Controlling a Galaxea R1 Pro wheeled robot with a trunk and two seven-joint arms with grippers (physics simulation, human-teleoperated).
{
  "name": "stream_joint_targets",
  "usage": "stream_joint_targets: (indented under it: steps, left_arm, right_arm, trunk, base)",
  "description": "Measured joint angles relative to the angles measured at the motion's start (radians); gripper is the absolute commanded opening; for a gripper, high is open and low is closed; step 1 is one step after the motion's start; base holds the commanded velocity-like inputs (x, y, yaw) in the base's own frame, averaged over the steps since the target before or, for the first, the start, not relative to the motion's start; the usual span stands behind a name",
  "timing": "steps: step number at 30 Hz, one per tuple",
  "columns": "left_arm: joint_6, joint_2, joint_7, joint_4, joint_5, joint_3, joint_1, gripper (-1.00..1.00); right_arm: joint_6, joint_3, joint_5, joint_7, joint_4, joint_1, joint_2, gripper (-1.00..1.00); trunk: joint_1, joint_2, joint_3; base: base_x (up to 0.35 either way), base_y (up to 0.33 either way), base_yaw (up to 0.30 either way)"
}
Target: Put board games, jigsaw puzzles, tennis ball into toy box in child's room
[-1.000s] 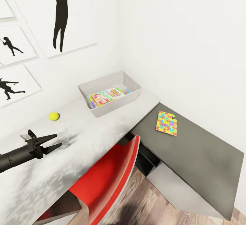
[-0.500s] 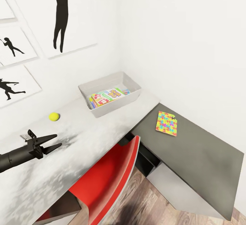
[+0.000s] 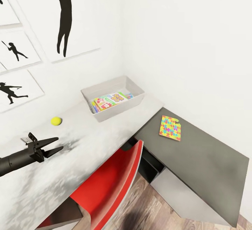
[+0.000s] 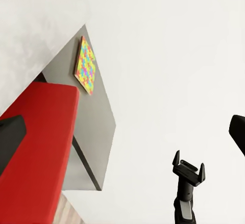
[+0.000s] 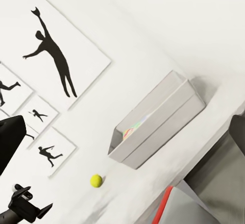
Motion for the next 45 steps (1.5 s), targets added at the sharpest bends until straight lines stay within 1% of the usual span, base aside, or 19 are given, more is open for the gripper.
stream_joint_targets:
  steps: [19, 22, 25, 38, 40, 43, 45]
  left_arm:
    - [0.000, -0.001, 0.000, 0.000, 0.000, 0.000, 0.000, 1.00]
    - [0.000, -0.001, 0.000, 0.000, 0.000, -0.001, 0.000, 1.00]
    - [0.000, -0.001, 0.000, 0.000, 0.000, -0.002, 0.000, 1.00]
    - [0.000, -0.001, 0.000, -0.001, 0.000, -0.006, 0.000, 1.00]
    - [0.000, -0.001, 0.000, -0.001, 0.000, -0.006, 0.000, 1.00]
    - [0.000, -0.001, 0.000, -0.003, 0.001, -0.007, 0.000, 1.00]
    - [0.000, -0.001, 0.001, -0.004, 0.001, -0.014, -0.002, 1.00]
  right_arm:
    - [-0.007, 0.000, -0.001, -0.001, 0.000, 0.000, 0.002, 1.00]
    - [-0.009, 0.000, -0.001, -0.001, 0.000, 0.000, 0.007, 1.00]
    - [-0.027, 0.000, -0.001, 0.000, 0.000, 0.000, 0.011, 1.00]
    - [-0.037, 0.003, 0.000, -0.001, -0.001, 0.000, 0.016, 1.00]
    - [-0.037, 0.017, 0.001, -0.002, -0.002, 0.000, 0.021, 1.00]
    - [-0.040, 0.104, 0.005, -0.008, -0.003, 0.000, 0.033, 1.00]
    - [-0.044, 0.149, 0.007, -0.009, -0.005, 0.000, 0.041, 1.00]
  trunk:
    - [0.000, 0.000, 0.031]
    - [0.000, 0.000, 0.036]
    - [0.000, 0.000, 0.041]
    - [0.000, 0.000, 0.063]
    - [0.000, 0.000, 0.066]
    - [0.000, 0.000, 0.071]
    - [0.000, 0.000, 0.075]
  base:
    - [0.000, 0.000, 0.000]
    - [0.000, 0.000, 0.000]
    - [0.000, 0.000, 0.000]
    - [0.000, 0.000, 0.000]
    - [-0.011, 0.000, 0.000]
    - [-0.075, 0.000, 0.000]
    - [-0.035, 0.000, 0.000]
